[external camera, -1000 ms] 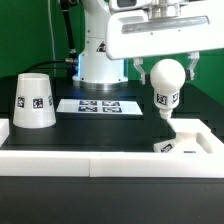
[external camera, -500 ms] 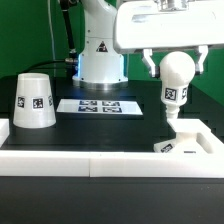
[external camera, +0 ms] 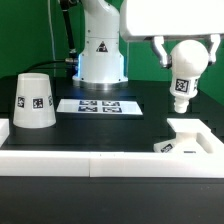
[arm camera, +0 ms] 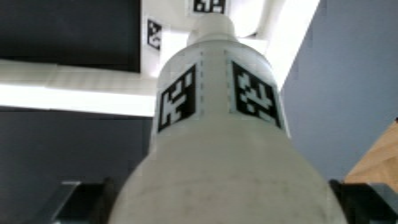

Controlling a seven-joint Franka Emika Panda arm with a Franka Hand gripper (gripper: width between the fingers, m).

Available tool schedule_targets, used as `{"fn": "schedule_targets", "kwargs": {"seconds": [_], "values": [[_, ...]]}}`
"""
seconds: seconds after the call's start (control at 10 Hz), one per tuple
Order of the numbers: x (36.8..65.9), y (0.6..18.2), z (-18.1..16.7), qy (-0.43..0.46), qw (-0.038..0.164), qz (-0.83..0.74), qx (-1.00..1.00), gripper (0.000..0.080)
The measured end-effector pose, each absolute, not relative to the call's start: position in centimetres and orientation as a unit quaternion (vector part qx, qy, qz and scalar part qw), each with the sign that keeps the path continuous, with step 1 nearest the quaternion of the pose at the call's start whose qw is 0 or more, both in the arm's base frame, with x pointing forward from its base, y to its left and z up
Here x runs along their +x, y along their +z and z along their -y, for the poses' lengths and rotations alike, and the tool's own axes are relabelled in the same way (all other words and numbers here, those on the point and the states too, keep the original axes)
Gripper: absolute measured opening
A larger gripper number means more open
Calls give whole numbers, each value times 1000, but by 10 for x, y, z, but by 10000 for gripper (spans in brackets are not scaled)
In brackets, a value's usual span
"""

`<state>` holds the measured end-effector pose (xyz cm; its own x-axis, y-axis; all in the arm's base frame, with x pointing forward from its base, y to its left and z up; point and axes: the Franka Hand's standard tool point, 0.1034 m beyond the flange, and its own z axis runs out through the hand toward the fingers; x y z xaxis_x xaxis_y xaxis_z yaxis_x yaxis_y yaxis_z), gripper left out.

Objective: Assemble lamp

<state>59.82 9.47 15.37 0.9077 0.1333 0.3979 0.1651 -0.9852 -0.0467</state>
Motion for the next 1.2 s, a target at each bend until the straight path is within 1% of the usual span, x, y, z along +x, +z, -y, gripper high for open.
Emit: {"fn": "schedule_targets", "kwargs": {"seconds": [0.1, 0.5, 0.6, 0.8, 1.0, 1.2], "values": [[603, 154, -94, -201, 40, 77, -976, 579], [601, 151, -95, -199, 40, 79, -976, 579], [607, 151, -93, -211, 32, 106, -971, 579], [614, 147, -94, -213, 32, 108, -971, 579], [614, 141, -95, -213, 32, 108, -971, 579], [613, 139, -98, -213, 33, 109, -970, 579]]}}
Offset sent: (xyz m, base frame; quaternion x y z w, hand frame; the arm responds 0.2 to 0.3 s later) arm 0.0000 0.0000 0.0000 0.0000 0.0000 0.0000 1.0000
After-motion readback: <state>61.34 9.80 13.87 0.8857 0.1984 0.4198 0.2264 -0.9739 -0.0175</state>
